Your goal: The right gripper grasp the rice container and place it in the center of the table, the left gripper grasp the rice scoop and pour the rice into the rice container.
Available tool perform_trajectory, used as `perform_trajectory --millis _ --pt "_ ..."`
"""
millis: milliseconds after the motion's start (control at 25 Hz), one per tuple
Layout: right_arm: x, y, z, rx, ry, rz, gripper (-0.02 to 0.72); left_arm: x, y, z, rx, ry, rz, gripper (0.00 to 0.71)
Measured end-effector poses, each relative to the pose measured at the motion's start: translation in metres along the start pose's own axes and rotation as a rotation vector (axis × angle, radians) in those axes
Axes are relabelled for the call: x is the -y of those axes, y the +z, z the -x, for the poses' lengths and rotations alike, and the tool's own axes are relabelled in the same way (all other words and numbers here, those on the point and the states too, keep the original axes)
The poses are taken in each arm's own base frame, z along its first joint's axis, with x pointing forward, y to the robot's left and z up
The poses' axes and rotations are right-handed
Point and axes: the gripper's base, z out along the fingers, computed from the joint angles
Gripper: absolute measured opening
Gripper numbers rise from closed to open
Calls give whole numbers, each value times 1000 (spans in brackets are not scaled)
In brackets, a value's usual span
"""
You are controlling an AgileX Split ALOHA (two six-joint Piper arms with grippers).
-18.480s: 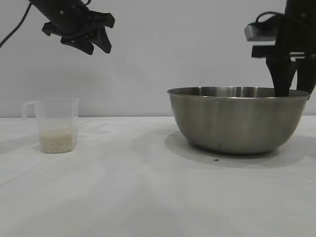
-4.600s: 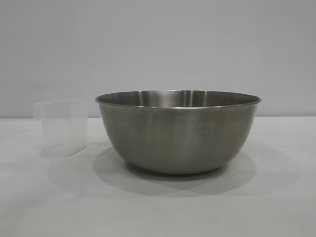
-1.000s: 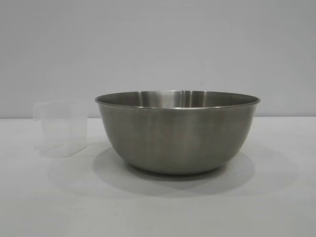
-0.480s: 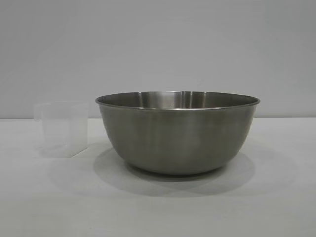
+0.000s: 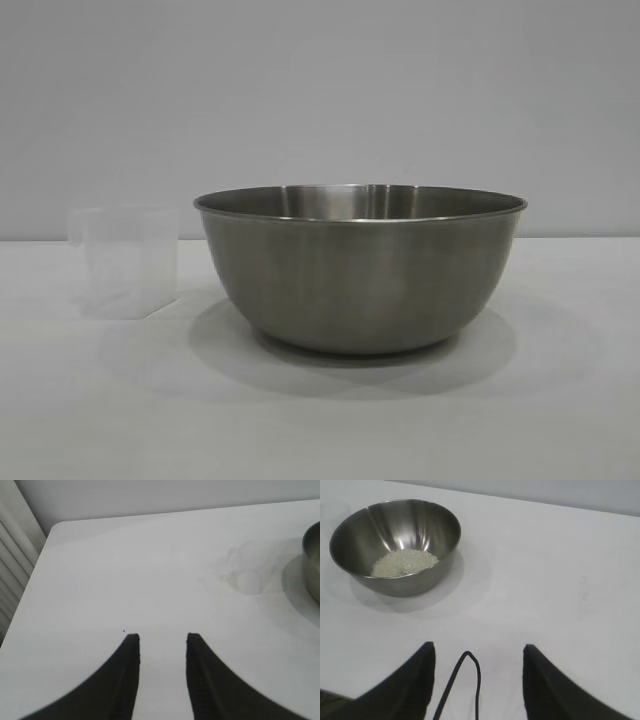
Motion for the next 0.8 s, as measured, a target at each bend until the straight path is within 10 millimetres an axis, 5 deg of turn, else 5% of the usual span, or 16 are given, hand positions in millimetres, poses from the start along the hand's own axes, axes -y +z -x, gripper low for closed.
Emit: perform_trajectory --millis 800 --pt "0 0 0 0 0 0 382 3 5 -13 -112 -29 -27 225"
